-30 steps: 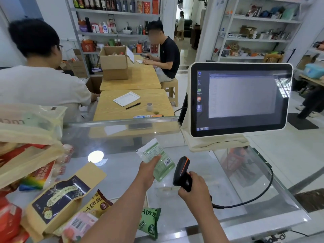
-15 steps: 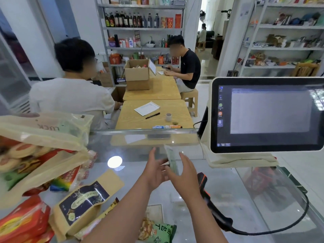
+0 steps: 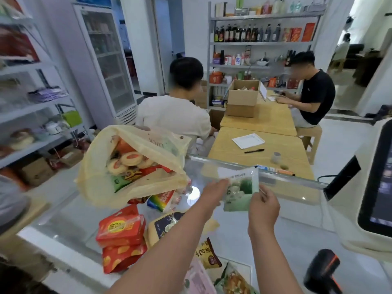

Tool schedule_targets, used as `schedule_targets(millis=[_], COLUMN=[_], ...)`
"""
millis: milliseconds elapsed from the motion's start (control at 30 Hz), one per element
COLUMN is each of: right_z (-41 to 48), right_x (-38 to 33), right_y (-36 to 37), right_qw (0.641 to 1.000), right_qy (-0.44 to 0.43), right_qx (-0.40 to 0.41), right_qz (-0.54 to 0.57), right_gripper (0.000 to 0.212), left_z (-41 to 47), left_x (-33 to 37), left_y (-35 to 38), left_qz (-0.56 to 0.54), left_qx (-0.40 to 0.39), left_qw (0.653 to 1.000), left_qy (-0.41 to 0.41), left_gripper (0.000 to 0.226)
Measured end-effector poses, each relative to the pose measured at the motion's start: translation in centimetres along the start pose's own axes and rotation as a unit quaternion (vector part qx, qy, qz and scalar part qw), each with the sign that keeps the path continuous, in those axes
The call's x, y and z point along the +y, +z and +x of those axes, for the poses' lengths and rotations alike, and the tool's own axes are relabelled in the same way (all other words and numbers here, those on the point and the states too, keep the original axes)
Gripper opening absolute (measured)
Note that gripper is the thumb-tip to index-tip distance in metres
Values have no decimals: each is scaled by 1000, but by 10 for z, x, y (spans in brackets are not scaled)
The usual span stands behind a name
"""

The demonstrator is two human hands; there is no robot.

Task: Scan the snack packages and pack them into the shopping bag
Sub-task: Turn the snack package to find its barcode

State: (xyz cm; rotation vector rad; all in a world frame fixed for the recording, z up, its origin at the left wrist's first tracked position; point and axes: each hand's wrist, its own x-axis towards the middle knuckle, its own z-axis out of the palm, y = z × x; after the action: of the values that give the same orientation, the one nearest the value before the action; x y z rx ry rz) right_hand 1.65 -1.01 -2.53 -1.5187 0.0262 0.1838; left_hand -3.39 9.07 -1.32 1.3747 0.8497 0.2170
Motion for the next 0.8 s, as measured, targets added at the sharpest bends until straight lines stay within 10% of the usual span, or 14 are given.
schedule_targets(millis=[300,567,800], right_z=[-56,-97,-129], right_x=[-22,-19,-5], right_y=[74,124,224], right_qw=[935,892,896], right_qy=[193,203,262], right_qx=[-268,-399,-358], right_qz=[128,70,-1], right_gripper=[13,17,12], left_z=[-14,-33,-13], left_x=[17,58,96], left_y=[-101,-232,-306], left_qz=[-15,-64,-105], left_qx=[82,164,193], left_qw=[996,983,974], left_qy=[21,54,44], left_gripper=[14,64,58])
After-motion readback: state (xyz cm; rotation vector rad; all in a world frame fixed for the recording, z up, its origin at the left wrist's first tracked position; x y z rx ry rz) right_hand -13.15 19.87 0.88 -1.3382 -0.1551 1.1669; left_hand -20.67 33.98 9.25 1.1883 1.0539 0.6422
